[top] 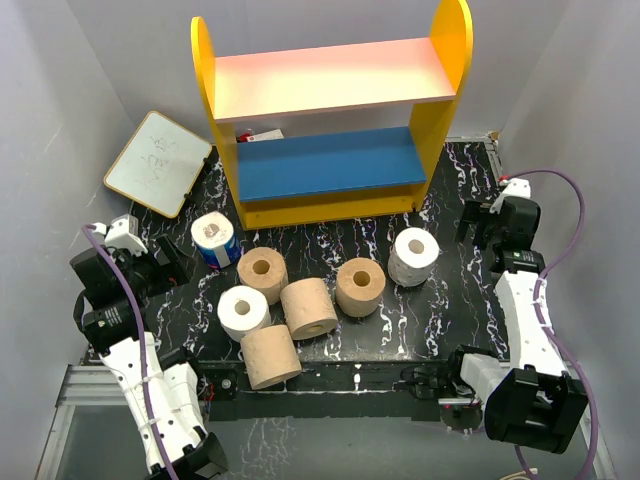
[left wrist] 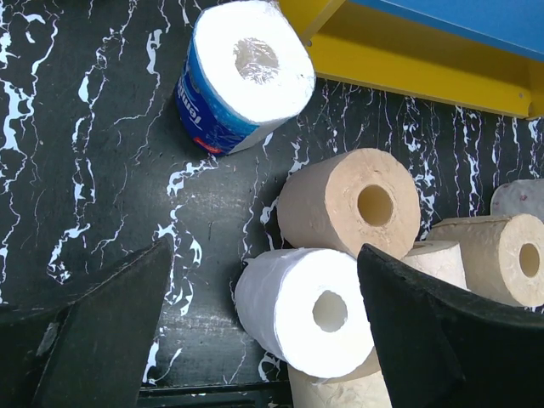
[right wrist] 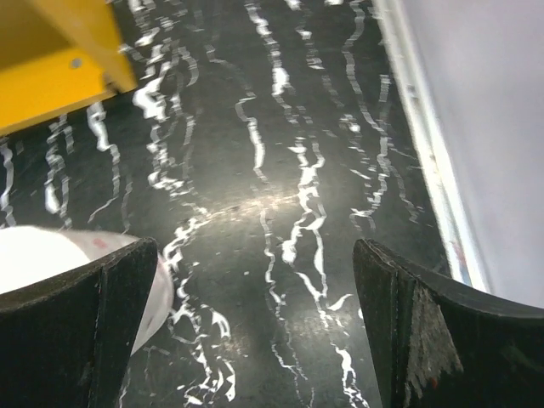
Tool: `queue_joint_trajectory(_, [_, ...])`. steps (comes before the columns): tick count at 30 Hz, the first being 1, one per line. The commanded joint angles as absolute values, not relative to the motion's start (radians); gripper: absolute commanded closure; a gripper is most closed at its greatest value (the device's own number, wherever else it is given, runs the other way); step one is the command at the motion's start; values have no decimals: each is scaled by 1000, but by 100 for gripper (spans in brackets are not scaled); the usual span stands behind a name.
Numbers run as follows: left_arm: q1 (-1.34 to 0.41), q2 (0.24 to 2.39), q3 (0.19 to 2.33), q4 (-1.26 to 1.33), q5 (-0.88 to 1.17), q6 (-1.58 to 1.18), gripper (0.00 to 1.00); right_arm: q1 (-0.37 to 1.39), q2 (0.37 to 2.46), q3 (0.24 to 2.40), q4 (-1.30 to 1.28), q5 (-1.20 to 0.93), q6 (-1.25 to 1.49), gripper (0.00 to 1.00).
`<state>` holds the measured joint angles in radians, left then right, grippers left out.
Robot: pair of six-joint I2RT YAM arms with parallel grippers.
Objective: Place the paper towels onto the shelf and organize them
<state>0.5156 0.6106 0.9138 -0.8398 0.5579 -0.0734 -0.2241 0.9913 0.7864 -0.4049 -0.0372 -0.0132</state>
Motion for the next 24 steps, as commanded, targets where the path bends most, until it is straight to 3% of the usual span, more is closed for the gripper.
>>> queue_joint_trajectory(1, [523,613,918,-852,597,-62,11,-232,993,838,-356,193,101,1])
queue_joint_trajectory(6, [523,611,917,-850,599,-62,11,-236,937,800,-358,-101,-35,1])
queue_joint_trajectory(16, [523,608,911,-846,612,-61,10,-236,927,793,-322,-64,1,1])
queue_joint_trajectory(20, [522,607,901,-831,626,-61,10,-238,954,806,-446,-355,-190,2])
queue_joint_trajectory(24, [522,614,903,-834,616,-62,10,-223,985,920,-610,-311,-399,2])
